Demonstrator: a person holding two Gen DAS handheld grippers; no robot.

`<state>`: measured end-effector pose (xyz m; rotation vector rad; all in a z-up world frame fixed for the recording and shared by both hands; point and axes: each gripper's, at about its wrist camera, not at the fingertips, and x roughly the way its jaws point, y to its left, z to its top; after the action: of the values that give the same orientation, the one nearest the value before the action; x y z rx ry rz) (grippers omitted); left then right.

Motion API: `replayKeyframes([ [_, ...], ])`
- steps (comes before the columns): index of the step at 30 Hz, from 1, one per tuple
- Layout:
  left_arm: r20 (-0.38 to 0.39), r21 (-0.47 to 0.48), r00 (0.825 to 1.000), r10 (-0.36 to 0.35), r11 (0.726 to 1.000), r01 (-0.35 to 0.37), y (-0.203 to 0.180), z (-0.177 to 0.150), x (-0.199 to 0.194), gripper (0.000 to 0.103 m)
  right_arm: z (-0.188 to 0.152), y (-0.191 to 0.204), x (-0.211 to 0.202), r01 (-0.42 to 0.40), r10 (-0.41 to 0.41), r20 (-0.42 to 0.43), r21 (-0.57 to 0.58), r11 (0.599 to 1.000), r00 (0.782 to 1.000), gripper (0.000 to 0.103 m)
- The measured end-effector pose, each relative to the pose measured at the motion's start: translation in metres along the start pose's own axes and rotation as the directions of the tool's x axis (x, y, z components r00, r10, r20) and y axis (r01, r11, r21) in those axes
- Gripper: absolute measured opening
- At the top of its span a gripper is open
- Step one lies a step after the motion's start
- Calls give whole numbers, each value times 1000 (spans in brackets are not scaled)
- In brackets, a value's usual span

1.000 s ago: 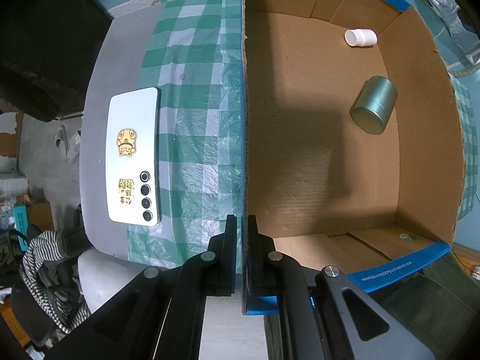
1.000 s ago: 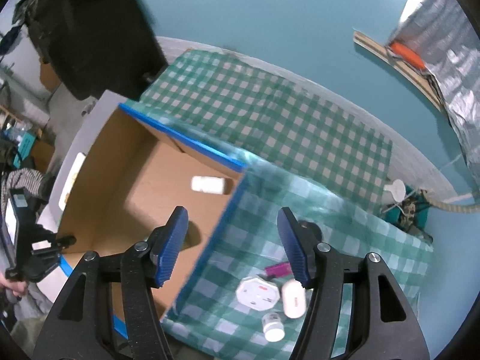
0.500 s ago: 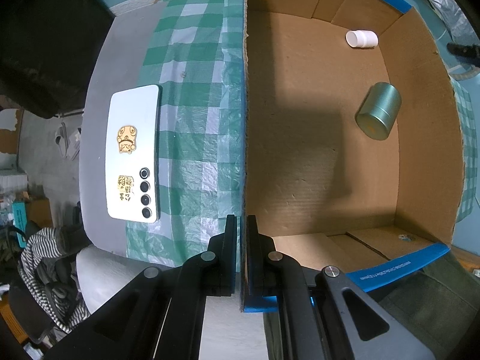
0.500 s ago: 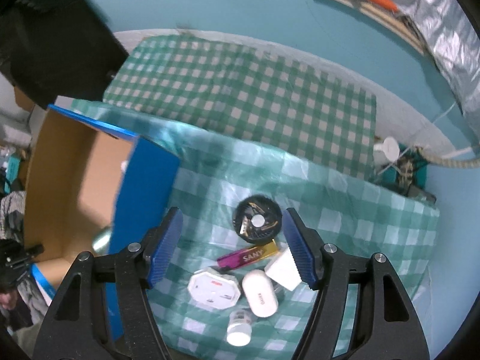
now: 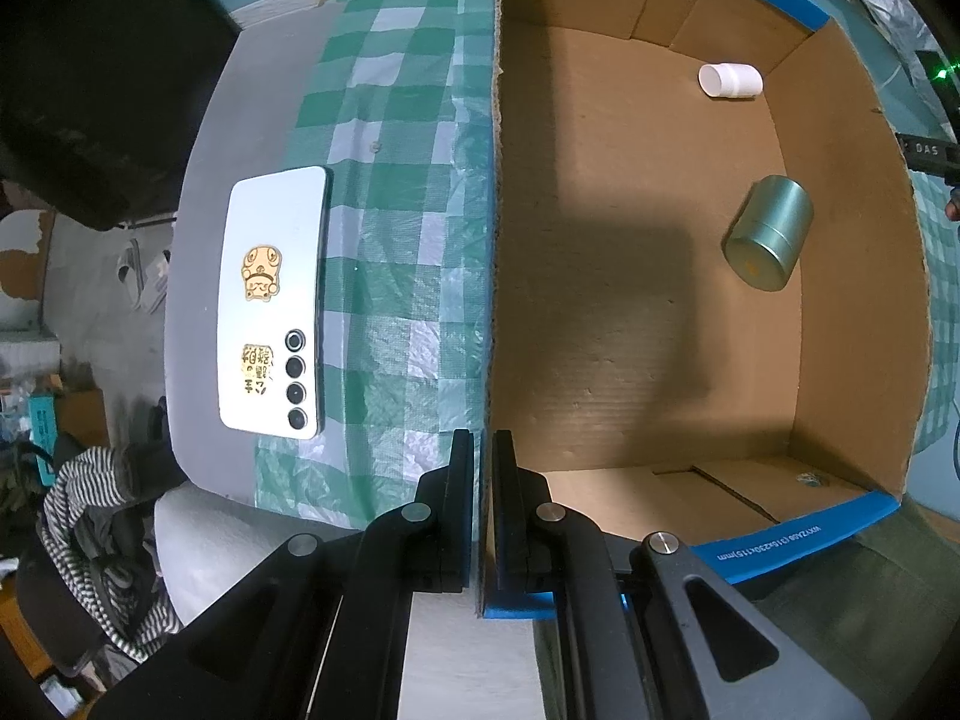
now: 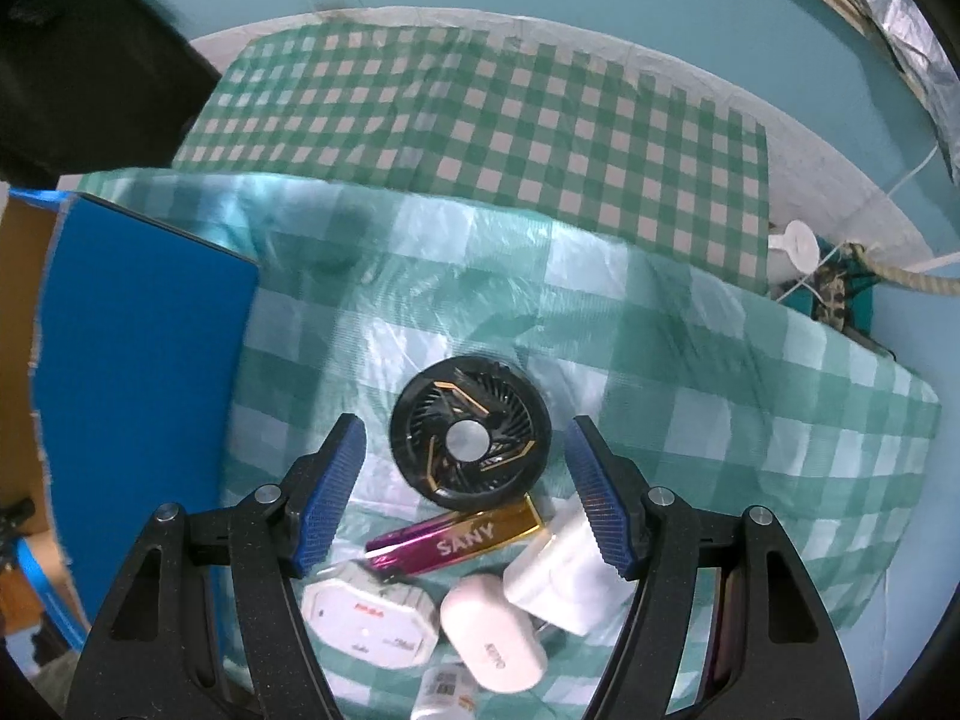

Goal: Organize rigid objects
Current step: 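Move the right tool back and grasp the black round fan, then lift the black fan with the right tool toward the box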

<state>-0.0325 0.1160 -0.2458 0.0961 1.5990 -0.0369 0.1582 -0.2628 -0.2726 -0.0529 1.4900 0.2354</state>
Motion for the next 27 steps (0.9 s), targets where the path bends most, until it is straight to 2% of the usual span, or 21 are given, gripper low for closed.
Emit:
replayKeyframes([
  [7, -7, -15, 1000, 7, 1000, -7, -1, 1, 2, 5, 2, 3, 13, 41, -40, 19, -26, 999, 999, 69],
  [16, -6, -21, 1000, 7, 1000, -7, 1, 1, 2, 5, 0, 10, 27, 81, -81, -2, -64, 995, 997, 68],
  [18, -6, -21, 1000, 6, 1000, -6, 1, 1, 2, 5, 0, 10, 26, 80, -80, 2, -63, 995, 997, 62],
  [27, -5, -10, 1000, 7, 1000, -7, 1, 1, 2, 5, 2, 19, 14, 70, -69, 19, -84, 994, 997, 62],
])
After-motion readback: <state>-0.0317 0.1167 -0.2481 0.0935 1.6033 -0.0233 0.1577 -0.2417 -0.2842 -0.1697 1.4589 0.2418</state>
